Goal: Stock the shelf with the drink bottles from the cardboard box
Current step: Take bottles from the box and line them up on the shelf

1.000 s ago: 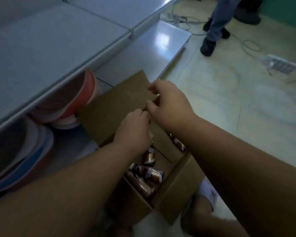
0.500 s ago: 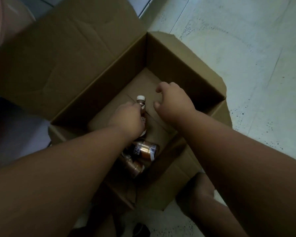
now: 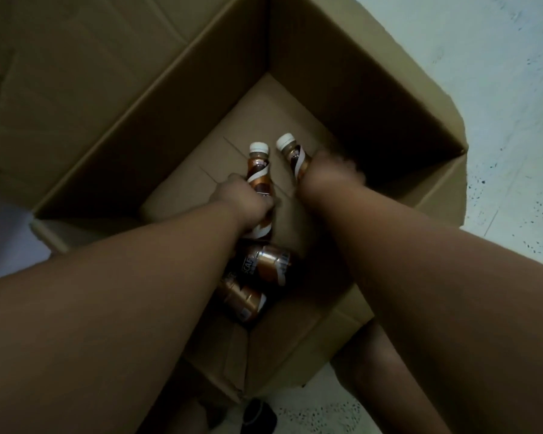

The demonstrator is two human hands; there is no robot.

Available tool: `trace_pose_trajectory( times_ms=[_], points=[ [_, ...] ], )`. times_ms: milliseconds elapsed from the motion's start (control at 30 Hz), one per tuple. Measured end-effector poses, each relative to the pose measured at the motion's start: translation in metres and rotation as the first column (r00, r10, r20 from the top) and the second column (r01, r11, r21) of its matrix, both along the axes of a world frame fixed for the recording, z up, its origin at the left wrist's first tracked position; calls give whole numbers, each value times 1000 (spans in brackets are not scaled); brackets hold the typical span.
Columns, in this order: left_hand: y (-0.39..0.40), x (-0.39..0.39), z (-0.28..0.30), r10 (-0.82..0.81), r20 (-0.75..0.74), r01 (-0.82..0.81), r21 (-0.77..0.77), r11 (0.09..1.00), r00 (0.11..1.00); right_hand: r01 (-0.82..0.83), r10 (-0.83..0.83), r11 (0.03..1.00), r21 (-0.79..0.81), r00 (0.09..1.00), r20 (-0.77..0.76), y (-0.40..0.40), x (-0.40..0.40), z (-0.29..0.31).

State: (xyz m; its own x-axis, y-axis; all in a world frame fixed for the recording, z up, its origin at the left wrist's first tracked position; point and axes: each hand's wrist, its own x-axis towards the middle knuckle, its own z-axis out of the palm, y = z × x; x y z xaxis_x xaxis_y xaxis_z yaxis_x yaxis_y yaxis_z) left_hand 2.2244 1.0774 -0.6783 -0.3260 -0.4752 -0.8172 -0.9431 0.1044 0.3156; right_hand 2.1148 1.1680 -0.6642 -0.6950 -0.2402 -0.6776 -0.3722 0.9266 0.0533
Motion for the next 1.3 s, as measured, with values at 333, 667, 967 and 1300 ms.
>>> trace_pose_trajectory(
  times_ms=[333, 667, 967, 1300],
  points=[
    [-38, 13, 111, 321, -266, -270, 212, 939, 909, 562, -273, 685, -464, 788, 551, -18, -6, 108],
    [-95, 67, 316, 540, -675, -432, 345, 833, 502, 404, 60, 314, -859, 895, 443, -131, 14, 352],
    [-109, 183, 393, 394, -858, -654, 94, 751, 329, 519, 246, 90, -850, 815, 524, -167, 139, 431],
    [-148, 223, 429, 199, -898, -681, -139, 719, 393, 264, 210, 81, -961, 938, 276, -200, 190, 452]
  ],
)
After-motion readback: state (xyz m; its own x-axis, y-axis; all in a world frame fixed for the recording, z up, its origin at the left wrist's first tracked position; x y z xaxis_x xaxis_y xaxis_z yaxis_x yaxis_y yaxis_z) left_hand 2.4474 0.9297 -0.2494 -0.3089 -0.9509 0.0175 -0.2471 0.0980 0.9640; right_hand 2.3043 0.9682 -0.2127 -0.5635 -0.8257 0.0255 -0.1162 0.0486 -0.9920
